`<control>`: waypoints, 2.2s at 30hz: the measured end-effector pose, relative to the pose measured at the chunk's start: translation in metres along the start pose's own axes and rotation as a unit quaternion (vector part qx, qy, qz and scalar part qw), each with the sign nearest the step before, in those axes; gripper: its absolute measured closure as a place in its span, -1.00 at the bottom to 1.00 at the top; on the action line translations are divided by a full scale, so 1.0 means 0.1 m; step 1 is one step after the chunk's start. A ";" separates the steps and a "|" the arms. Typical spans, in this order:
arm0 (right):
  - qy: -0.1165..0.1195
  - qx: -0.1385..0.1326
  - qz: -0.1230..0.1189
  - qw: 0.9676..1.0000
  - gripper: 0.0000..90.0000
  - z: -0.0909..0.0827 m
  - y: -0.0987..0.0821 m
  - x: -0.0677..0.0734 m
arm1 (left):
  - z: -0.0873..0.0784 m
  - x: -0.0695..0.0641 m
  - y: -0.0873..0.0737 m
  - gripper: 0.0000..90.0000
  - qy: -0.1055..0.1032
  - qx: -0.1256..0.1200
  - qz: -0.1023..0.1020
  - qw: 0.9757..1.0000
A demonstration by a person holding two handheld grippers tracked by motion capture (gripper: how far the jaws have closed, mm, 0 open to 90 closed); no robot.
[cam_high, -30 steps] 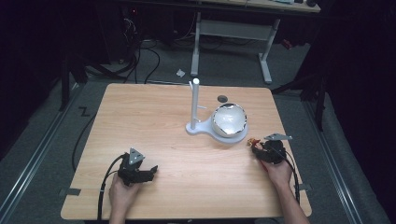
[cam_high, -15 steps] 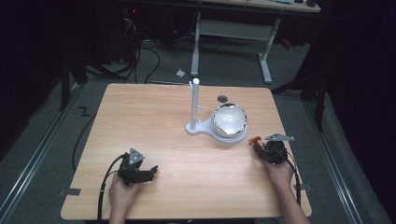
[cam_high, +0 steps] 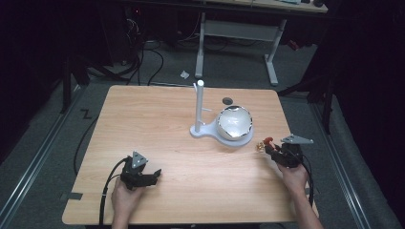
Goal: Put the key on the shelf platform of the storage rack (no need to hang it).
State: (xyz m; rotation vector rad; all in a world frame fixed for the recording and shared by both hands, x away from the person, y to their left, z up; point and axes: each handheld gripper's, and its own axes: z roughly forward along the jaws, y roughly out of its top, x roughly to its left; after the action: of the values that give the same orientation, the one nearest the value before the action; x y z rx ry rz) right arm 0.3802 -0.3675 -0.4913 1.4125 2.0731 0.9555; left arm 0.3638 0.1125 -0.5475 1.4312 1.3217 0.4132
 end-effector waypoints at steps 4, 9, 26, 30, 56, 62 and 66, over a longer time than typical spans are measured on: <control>0.005 -0.008 -0.001 1.000 0.50 -0.06 0.02 0.01 | 0.00 0.00 0.00 -0.53 0.000 0.000 0.000 1.000; 0.011 -0.009 -0.002 1.000 0.51 -0.10 0.02 0.01 | 0.00 0.00 0.00 -0.53 0.001 -0.001 -0.001 1.000; 0.041 -0.031 0.004 0.999 0.50 -0.32 0.20 0.05 | 0.00 0.00 0.00 -0.53 0.001 -0.001 -0.001 1.000; 0.048 -0.037 0.003 0.998 0.50 -0.35 0.25 0.06 | 0.00 0.00 0.00 -0.53 0.001 0.000 -0.001 1.000; 0.088 -0.057 -0.015 0.994 0.50 -0.42 0.71 0.21 | 0.00 0.00 0.00 -0.53 0.001 -0.001 -0.002 1.000; 0.099 -0.062 -0.009 0.993 0.50 -0.42 0.79 0.22 | 0.00 -0.01 0.00 -0.54 -0.006 0.002 0.002 1.000; 0.105 -0.066 -0.015 0.992 0.50 -0.41 0.85 0.24 | 0.00 -0.01 0.00 -0.54 -0.006 0.002 0.002 1.000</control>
State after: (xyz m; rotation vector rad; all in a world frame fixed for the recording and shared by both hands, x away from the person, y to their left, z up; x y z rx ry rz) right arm 0.3949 -0.3367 -0.4004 1.2556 2.1278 1.2509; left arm 0.3632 0.1120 -0.5475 1.4374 1.3104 0.4043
